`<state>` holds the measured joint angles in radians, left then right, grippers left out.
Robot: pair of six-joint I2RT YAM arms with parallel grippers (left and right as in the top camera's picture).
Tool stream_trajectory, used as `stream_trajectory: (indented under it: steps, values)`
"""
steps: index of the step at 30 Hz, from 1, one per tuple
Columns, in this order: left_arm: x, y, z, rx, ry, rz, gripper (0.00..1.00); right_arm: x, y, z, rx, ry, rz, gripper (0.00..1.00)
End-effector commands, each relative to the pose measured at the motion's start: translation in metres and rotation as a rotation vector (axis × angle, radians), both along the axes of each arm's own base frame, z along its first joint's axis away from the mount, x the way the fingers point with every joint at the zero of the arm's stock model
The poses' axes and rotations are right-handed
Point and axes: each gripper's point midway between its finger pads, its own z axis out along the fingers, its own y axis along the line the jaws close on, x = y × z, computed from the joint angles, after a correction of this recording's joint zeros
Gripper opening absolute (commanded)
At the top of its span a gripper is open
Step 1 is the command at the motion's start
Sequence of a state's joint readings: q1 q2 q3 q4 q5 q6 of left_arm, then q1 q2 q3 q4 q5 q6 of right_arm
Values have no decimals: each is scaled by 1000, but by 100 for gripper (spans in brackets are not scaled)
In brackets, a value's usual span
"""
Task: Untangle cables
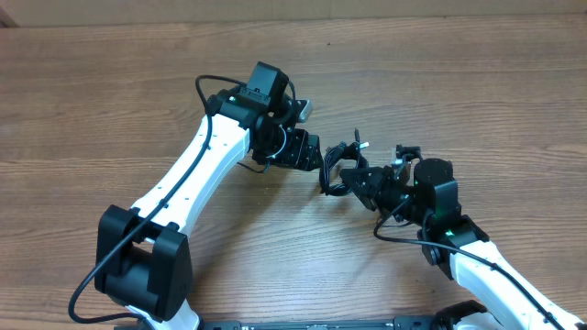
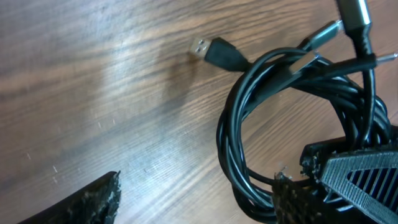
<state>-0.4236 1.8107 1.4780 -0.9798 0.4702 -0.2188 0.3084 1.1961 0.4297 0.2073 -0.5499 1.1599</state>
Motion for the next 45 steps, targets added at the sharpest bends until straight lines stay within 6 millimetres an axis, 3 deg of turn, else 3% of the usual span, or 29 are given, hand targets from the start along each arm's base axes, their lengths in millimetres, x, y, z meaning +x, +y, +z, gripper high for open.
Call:
stream_trajectory:
  steps: [1, 4, 7, 8, 14, 22, 26, 28, 30, 34, 45]
  values:
    - [2, -2, 9, -12, 71, 144, 79, 12, -8, 5, 63, 56, -124, 6]
    - [-5, -11, 15, -77, 156, 197, 74, 19, -16, 3, 75, 85, -205, 6]
    - [-7, -16, 17, -97, 161, 176, 57, 23, -19, 5, 75, 69, -231, 6]
    - [-5, -17, 16, -83, 66, 59, 56, 24, -20, 5, 86, 81, -245, 7]
    - [2, -9, 10, -8, -214, -324, 64, 20, -21, -4, 86, 142, -258, 7]
    - [-29, -49, 23, -160, -379, -714, 59, 8, -9, -3, 158, 228, -200, 7]
    - [-38, -59, 23, -166, -396, -769, 58, 6, -8, -2, 163, 232, -191, 7]
    - [-37, -58, 21, -149, -400, -767, 53, 6, -6, -1, 168, 227, -183, 7]
    - [-32, -54, 18, -110, -409, -761, 42, 4, -4, 0, 174, 232, -167, 7]
    - [-27, -53, 17, -92, -429, -756, 34, 3, -3, 0, 176, 234, -159, 7]
    - [-22, -51, 13, -66, -436, -746, 31, -2, 2, 4, 198, 243, -115, 7]
